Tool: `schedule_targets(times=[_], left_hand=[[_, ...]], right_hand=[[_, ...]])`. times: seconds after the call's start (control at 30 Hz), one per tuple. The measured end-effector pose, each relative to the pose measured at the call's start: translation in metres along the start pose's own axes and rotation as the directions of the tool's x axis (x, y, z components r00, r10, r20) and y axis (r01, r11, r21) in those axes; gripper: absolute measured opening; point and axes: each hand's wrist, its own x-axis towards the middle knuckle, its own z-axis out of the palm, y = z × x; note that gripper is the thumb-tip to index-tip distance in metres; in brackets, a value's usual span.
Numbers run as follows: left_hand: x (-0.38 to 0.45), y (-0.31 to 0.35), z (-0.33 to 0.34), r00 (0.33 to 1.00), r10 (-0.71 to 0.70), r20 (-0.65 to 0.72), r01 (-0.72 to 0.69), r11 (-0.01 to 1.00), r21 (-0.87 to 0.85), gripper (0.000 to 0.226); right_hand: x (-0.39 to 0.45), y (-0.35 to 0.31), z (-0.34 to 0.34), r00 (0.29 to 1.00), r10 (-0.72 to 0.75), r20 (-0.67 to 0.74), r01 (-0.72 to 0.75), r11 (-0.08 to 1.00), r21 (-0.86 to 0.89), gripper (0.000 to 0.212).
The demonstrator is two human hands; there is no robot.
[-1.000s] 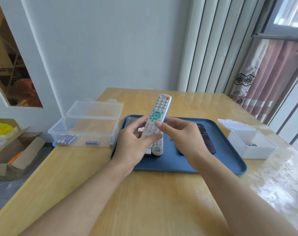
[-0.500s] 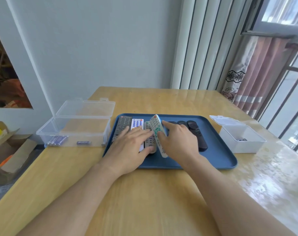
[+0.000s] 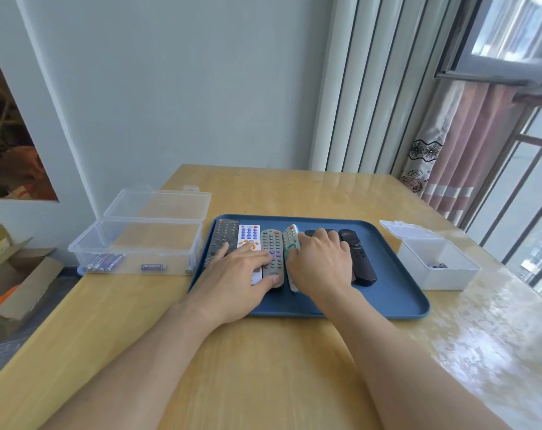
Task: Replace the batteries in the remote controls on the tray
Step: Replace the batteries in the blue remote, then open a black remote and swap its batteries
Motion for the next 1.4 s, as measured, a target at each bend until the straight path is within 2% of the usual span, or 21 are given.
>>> schedule_targets(times=[0.13,0.23,0.43,0.53,0.63,0.83,0.97,1.1,1.23,1.4], left_hand=[[0.0,-0.001,0.001,1.0,0.0,0.004,0.0,1.0,0.005,0.054],[0.0,0.0,-0.001,1.0,-0.007,0.008,0.007,1.0,0.013,0.053],[-0.001,0.001,-0.002,1.0,-0.011,0.003,0.011,1.0,0.016,0.053],[-0.002,0.003,-0.004,1.0,0.002,-0.012,-0.001,0.998,0.061,0.052],[-0.003,0.006,-0.006,0.999,0.031,-0.035,-0.029,0.997,0.067,0.053],[-0.003,0.014,0.001,0.988,0.156,0.013,-0.156,0.982,0.105,0.045],[-0.005,0.021,0.005,0.987,0.154,0.038,-0.158,0.975,0.154,0.045],[-0.007,0.024,0.006,0.988,0.15,0.042,-0.155,0.976,0.155,0.044],[-0.01,0.027,0.009,0.987,0.157,0.025,-0.159,0.972,0.17,0.043],[-0.016,0.03,0.01,0.983,0.181,0.041,-0.186,0.96,0.21,0.044]], right_hand=[[0.004,0.002,0.006,1.0,0.003,0.008,-0.002,0.998,-0.058,0.034],[0.004,0.007,0.01,0.998,-0.006,0.059,0.008,0.999,-0.034,0.044],[0.002,0.011,0.009,0.996,-0.021,0.084,0.023,1.0,-0.021,0.048],[0.001,0.017,0.006,0.997,-0.02,0.071,0.02,1.0,0.001,0.039],[-0.001,0.027,-0.006,0.997,-0.027,0.069,0.032,0.998,-0.061,0.028],[-0.011,0.033,-0.014,0.96,-0.196,0.202,0.241,0.943,-0.229,0.028],[-0.022,0.027,-0.019,0.945,-0.212,0.249,0.275,0.927,-0.256,0.022],[-0.045,0.025,-0.027,0.96,-0.204,0.192,0.249,0.936,-0.248,0.019],[-0.06,0.027,-0.029,0.997,-0.072,0.04,0.075,0.992,-0.1,0.028],[-0.065,0.025,-0.024,0.992,0.046,0.114,-0.032,0.991,-0.129,0.037]])
